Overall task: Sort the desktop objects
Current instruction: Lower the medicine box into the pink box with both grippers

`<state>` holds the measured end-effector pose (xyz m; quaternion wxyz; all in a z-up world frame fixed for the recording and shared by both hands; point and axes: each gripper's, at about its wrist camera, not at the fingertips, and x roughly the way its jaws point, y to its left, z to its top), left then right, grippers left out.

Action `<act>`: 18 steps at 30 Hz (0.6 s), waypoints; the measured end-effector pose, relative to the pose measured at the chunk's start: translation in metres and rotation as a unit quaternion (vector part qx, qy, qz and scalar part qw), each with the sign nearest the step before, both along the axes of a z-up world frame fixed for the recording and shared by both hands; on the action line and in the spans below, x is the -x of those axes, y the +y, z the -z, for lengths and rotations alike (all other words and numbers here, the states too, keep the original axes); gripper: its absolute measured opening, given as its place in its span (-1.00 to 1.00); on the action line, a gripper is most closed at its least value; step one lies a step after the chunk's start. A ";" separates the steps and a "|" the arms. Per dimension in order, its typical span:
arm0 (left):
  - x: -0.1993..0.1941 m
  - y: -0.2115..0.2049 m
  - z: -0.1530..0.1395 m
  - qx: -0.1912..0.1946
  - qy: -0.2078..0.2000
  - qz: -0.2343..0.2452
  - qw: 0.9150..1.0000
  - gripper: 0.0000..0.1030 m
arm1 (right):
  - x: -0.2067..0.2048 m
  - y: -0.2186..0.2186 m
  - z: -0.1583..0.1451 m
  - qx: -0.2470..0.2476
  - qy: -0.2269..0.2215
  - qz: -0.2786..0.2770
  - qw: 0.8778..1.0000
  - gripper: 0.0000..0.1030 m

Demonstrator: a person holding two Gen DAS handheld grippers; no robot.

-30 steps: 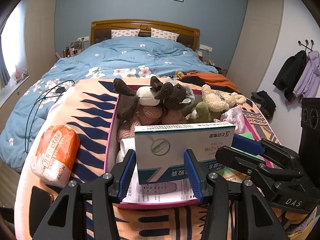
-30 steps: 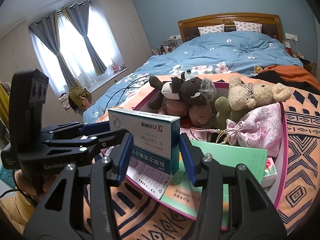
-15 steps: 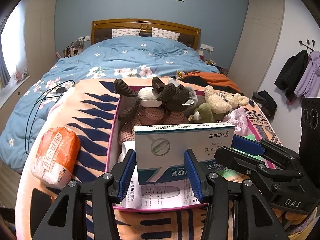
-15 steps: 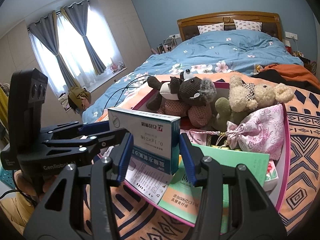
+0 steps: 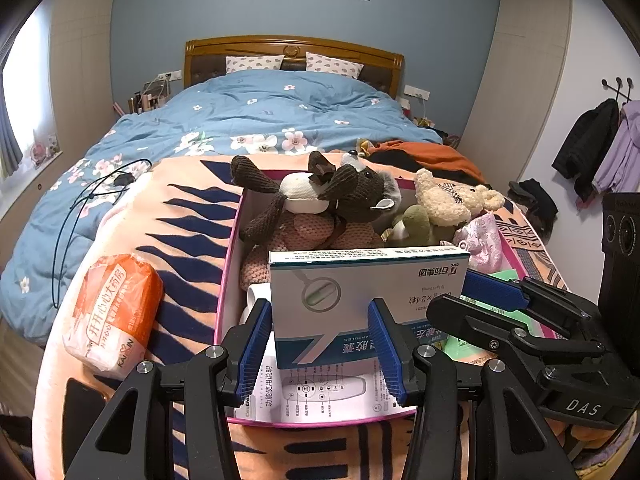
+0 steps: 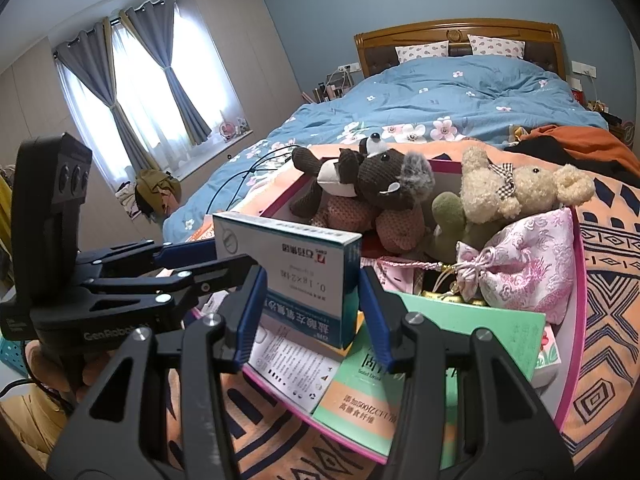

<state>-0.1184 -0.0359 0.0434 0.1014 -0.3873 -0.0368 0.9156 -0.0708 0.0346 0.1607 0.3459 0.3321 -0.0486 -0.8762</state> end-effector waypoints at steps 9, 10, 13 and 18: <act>0.003 0.001 0.001 0.003 -0.004 -0.002 1.000 -0.02 | 0.003 -0.002 0.002 -0.004 -0.005 0.000 1.000 -0.02; 0.004 0.000 0.002 0.003 -0.004 -0.002 1.000 -0.02 | 0.003 -0.002 0.003 -0.004 -0.005 0.001 1.000 -0.02; 0.008 0.000 0.004 0.003 -0.007 -0.003 1.000 -0.02 | 0.005 -0.003 0.004 -0.010 -0.008 0.001 1.000 -0.02; 0.011 0.001 0.006 0.007 -0.010 -0.005 1.000 -0.02 | 0.010 -0.006 0.008 -0.018 -0.014 0.002 1.000 -0.02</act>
